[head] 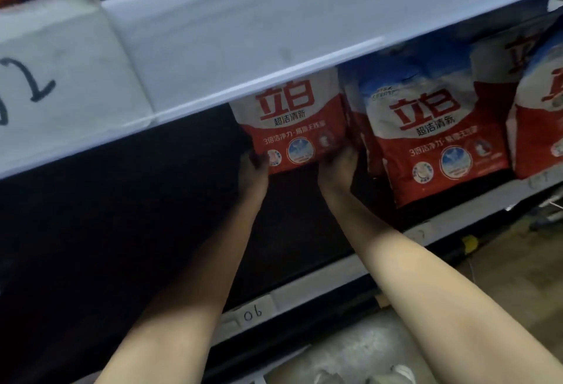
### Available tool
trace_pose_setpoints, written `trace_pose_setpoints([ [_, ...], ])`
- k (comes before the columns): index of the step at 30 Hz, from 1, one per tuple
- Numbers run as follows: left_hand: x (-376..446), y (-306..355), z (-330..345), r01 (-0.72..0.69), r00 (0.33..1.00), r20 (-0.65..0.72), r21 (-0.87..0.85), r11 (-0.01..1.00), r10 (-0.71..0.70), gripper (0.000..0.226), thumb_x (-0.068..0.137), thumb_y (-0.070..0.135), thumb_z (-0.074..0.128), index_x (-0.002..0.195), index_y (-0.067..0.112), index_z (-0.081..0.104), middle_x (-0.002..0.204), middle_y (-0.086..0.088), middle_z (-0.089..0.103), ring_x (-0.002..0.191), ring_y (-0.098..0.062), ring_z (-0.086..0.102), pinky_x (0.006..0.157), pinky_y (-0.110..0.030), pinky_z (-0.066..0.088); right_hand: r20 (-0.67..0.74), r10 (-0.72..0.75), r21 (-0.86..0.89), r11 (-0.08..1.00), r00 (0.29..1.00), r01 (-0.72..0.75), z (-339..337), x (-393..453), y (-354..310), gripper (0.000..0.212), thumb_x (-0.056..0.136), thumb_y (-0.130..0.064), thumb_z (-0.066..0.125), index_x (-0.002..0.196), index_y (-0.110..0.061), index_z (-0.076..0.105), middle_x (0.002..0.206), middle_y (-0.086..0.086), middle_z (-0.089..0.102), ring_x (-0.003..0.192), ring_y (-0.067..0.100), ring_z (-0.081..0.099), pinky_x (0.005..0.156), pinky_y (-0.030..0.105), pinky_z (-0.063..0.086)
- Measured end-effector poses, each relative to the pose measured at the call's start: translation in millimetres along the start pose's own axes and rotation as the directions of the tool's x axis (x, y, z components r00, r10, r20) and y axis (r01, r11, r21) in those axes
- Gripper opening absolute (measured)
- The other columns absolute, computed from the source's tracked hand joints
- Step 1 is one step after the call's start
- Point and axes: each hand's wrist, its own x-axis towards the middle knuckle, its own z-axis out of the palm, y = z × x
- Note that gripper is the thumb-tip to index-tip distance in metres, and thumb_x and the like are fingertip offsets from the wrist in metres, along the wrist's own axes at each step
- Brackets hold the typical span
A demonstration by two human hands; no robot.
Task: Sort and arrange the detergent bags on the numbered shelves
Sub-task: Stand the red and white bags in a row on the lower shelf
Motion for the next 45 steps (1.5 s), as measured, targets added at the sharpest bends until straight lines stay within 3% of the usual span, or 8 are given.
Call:
trace_pose_setpoints([
  [6,-46,-32,3,-0.238,0.966,-0.006,0.373,0.897,0.258,0.045,0.093,0.019,0.055,0.137,0.012,0.044,0.134,-0.008,0.051,0.125,-0.022,0.047,0.103,-0.029,0.037,0.244,-0.228,-0.21,0.936,0.942,0.281,-31,-33,32,0.045,0.091,-0.003,0.05,0.135,-0.007,0.043,0.136,0.011,0.046,0.127,0.022,0.042,0.098,0.013,0.025],
  [11,-101,-22,30,-0.53,0.842,0.232,0.531,0.662,0.488,0.042,0.094,0.013,0.051,0.135,0.008,0.048,0.137,-0.012,0.048,0.128,-0.026,0.041,0.105,-0.029,0.031,0.408,-0.312,-0.345,0.818,0.858,0.461,-84,-52,40,0.045,0.094,-0.008,0.046,0.139,-0.007,0.04,0.141,0.013,0.041,0.131,0.027,0.038,0.107,0.027,0.03],
  [15,-143,-5,68,-0.656,0.752,0.422,0.56,0.506,0.507,0.041,0.097,0.019,0.043,0.137,0.013,0.045,0.141,-0.006,0.043,0.13,-0.024,0.035,0.106,-0.033,0.031,0.408,-0.411,-0.41,0.715,0.815,0.566,-148,-65,58,0.045,0.089,-0.002,0.051,0.133,-0.003,0.047,0.133,0.018,0.049,0.122,0.035,0.045,0.101,0.038,0.04],
  [23,-223,64,130,-0.872,0.375,0.662,0.49,0.004,0.649,0.028,0.09,0.018,0.052,0.113,0.005,0.062,0.111,-0.011,0.061,0.103,-0.032,0.055,0.081,-0.043,0.046,0.396,-0.342,-0.651,0.55,0.852,0.523,-298,-69,81,0.047,0.096,-0.015,0.049,0.141,-0.01,0.037,0.144,0.008,0.04,0.136,0.022,0.031,0.111,0.031,0.025],
  [27,-253,140,147,-0.869,0.206,0.619,0.472,-0.149,0.758,0.027,0.092,0.019,0.045,0.106,0.005,0.063,0.106,-0.013,0.062,0.1,-0.034,0.057,0.08,-0.044,0.043,0.299,-0.471,-0.709,0.472,0.83,0.523,-365,-54,34,0.046,0.09,-0.011,0.055,0.135,-0.006,0.046,0.137,0.014,0.048,0.13,0.028,0.038,0.109,0.035,0.028],
  [32,-266,250,148,-0.777,0.097,0.532,0.569,-0.269,0.841,0.028,0.096,0.021,0.04,0.11,0.006,0.058,0.111,-0.013,0.059,0.103,-0.034,0.052,0.08,-0.04,0.038,0.176,-0.613,-0.748,0.425,0.77,0.51,-431,-26,-52,0.042,0.091,-0.012,0.052,0.133,-0.003,0.047,0.134,0.017,0.049,0.128,0.032,0.038,0.107,0.038,0.028],
  [38,-243,366,140,-0.658,0.066,0.447,0.692,-0.298,0.892,0.032,0.097,0.023,0.036,0.112,0.005,0.059,0.113,-0.015,0.06,0.104,-0.032,0.053,0.079,-0.039,0.039,0.126,-0.71,-0.732,0.405,0.693,0.548,-463,31,-140,0.043,0.094,-0.013,0.049,0.136,-0.006,0.044,0.138,0.015,0.044,0.131,0.03,0.034,0.108,0.038,0.028],
  [45,-162,445,128,-0.495,0.218,0.344,0.845,-0.2,0.913,0.029,0.095,0.021,0.041,0.11,0.007,0.06,0.114,-0.015,0.06,0.107,-0.033,0.053,0.08,-0.038,0.04,0.19,-0.717,-0.748,0.337,0.671,0.572,-445,123,-206,0.04,0.092,-0.017,0.05,0.13,-0.005,0.05,0.131,0.018,0.05,0.124,0.033,0.043,0.105,0.038,0.032],
])
